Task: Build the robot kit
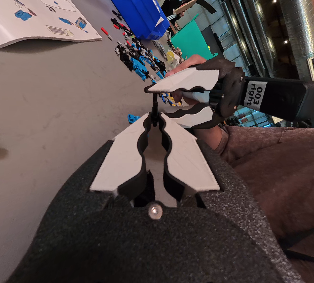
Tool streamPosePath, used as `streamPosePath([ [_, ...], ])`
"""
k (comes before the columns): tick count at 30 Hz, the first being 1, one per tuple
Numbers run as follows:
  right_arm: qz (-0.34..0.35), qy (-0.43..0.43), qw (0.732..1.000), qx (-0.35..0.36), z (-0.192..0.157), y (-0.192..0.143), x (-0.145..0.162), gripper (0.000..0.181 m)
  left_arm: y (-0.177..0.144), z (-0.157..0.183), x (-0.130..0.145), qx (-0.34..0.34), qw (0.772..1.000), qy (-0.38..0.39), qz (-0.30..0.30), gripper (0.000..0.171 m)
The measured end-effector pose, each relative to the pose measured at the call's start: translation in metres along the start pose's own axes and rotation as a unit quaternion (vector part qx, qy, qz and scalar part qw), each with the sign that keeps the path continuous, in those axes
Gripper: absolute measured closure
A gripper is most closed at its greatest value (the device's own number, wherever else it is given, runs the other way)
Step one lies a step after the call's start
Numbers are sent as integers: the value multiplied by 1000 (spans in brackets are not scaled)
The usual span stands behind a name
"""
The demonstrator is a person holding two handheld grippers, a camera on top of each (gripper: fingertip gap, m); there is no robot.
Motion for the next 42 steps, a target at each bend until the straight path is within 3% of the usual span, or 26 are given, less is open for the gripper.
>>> streamPosePath([
  [6,6,-28,1000,14,1,0,-1,151,0,0,0,4,1000,-5,0,164],
  [33,-3,-2,1000,-6,-2,3,0,157,-2,-2,-1,-13,1000,4,10,165],
  [37,16,50,999,-12,0,4,1,153,-2,-2,-2,-12,1000,5,15,165],
  [39,19,62,998,-7,4,2,3,133,-5,-4,-7,-13,999,-5,32,165],
  [42,60,126,990,-30,9,-3,-2,130,-12,-1,-16,17,997,-26,64,165],
])
Point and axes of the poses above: each gripper's, where its closed fingertips meet, y out along the fingers, x out of its underside, z = x × y across the jaws, the point moved 2 cm from there along -y, back along the fingers, and after that the axes turned 2 degrees about -y, right-handed, at the moved point
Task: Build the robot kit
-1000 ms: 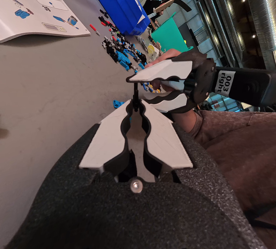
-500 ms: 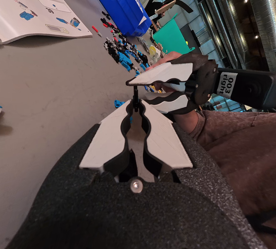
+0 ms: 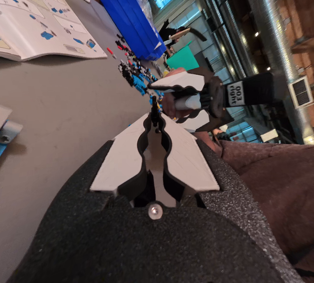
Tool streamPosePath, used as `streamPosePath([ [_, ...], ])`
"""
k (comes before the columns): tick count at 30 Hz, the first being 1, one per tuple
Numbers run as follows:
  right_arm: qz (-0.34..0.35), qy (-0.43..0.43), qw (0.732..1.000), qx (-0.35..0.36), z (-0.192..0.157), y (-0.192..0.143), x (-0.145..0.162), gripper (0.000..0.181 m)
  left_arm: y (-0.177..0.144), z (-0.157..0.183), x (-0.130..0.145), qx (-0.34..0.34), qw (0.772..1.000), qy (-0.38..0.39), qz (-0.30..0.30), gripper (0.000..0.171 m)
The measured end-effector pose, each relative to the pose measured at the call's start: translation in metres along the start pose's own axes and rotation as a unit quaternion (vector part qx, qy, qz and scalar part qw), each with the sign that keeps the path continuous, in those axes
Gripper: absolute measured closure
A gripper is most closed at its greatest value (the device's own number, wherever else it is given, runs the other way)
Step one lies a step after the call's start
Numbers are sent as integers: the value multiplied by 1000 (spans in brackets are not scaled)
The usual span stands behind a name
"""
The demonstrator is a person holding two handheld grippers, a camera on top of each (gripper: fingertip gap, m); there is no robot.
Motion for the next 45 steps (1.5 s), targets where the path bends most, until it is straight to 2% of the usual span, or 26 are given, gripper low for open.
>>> streamPosePath([
  [2,33,48,998,-8,6,-1,-5,132,-5,5,-8,28,999,-15,29,165],
  [6,73,50,995,43,11,1,-19,130,-15,10,-23,90,988,-88,91,165],
  [12,71,43,986,143,7,23,-49,133,-27,10,-39,136,966,-149,161,165],
  [16,86,65,979,174,12,26,-60,143,-26,14,-39,150,957,-168,181,165],
  [19,71,64,982,161,10,30,-56,145,-27,10,-35,134,956,-181,186,165],
  [21,65,38,987,141,4,30,-52,158,-28,9,-30,137,955,-195,177,164],
  [22,66,29,989,130,2,29,-51,158,-28,8,-28,134,956,-196,170,164],
  [26,81,71,991,84,2,23,-39,158,-29,4,-26,86,971,-157,159,157],
  [29,78,102,989,78,13,19,-28,158,-29,1,-23,34,984,-108,139,147],
  [33,53,119,989,72,28,12,-6,158,-37,-7,-10,-74,992,-7,97,147],
  [38,24,151,986,65,39,11,18,158,-58,-23,-4,-219,965,125,72,147],
  [41,27,192,980,36,36,15,21,158,-67,-26,-7,-245,956,144,75,147],
  [45,21,224,974,-5,28,22,27,158,-69,-30,-10,-260,947,181,44,145],
])
Point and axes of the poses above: each gripper's, where its closed fingertips meet, y out along the fingers, x out of its underside, z = x × y across the jaws, the point moved 2 cm from there along -y, back along the fingers, and after that the axes turned 2 degrees about -y, right-handed, at the moved point
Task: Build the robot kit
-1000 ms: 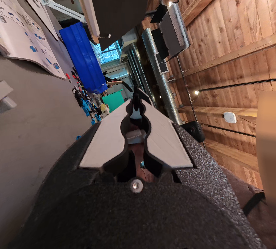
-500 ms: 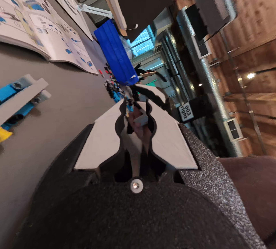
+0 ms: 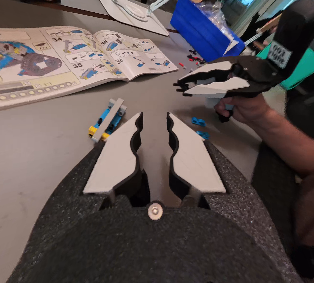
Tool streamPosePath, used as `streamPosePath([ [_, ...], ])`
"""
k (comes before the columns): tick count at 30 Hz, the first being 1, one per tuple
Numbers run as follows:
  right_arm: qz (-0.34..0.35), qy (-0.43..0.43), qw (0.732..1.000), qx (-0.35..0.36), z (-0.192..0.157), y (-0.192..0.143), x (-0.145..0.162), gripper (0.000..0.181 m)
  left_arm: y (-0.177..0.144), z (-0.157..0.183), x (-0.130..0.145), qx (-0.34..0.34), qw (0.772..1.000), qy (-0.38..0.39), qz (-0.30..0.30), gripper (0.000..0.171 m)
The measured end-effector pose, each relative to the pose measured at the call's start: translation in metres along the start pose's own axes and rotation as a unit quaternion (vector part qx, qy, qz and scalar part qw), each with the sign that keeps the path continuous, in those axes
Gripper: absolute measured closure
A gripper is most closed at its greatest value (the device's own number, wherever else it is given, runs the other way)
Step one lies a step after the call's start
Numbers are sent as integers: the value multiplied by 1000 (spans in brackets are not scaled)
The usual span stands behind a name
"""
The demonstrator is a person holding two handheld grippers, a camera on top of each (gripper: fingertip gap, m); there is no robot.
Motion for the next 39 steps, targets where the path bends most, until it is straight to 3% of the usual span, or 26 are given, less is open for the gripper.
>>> streamPosePath([
  [6,-2,4,1000,-12,-3,-1,1,158,12,-32,-4,-104,983,137,-62,132],
  [16,-7,11,1000,-19,-1,-2,4,158,34,-46,5,-93,969,172,-151,124],
  [28,-73,-41,996,-36,-17,9,25,158,40,-50,11,-65,975,129,-168,138],
  [39,-104,-52,992,-54,-24,13,36,158,42,-38,21,-38,967,165,-189,142],
])
Point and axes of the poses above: each gripper's, where its closed fingertips meet, y out along the fingers, x out of its underside, z = x × y across the jaws, the point moved 2 cm from there along -y, back along the fingers, and after that the axes turned 2 degrees about -y, right-handed, at the moved point
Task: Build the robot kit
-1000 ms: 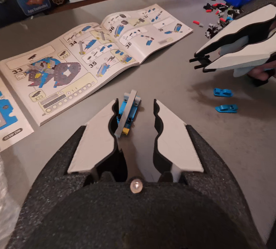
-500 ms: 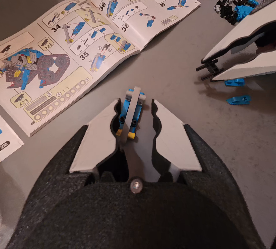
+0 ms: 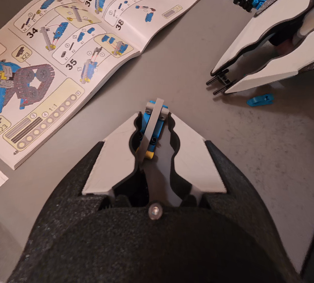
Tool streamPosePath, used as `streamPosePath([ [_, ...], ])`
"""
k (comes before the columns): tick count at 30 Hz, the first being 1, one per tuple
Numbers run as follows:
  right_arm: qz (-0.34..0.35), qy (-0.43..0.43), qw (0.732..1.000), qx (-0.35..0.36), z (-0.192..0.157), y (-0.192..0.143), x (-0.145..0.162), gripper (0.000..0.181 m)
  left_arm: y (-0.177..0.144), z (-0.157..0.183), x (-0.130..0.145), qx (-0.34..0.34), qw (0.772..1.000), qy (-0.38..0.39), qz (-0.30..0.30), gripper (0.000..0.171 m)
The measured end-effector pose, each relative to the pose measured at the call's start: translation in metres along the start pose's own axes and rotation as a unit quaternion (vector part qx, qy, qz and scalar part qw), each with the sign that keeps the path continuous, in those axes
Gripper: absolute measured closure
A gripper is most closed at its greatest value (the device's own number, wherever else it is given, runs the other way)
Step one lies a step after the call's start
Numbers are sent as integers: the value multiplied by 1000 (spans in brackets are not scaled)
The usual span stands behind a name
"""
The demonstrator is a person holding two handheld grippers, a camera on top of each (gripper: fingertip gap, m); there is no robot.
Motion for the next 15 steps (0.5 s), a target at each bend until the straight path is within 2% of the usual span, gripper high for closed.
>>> streamPosePath([
  [7,-11,-10,1000,-2,-3,3,3,158,0,-1,-2,22,999,-25,6,144],
  [15,-4,-12,1000,0,-3,1,1,158,1,-1,-1,15,1000,-16,4,143],
])
Point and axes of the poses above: each gripper's, where its closed fingertips meet, y out along the fingers, x out of its underside, z = x × y across the jaws, the point moved 2 cm from there along -y, back along the fingers, and after that the axes turned 2 degrees about -y, right-handed, at the moved point
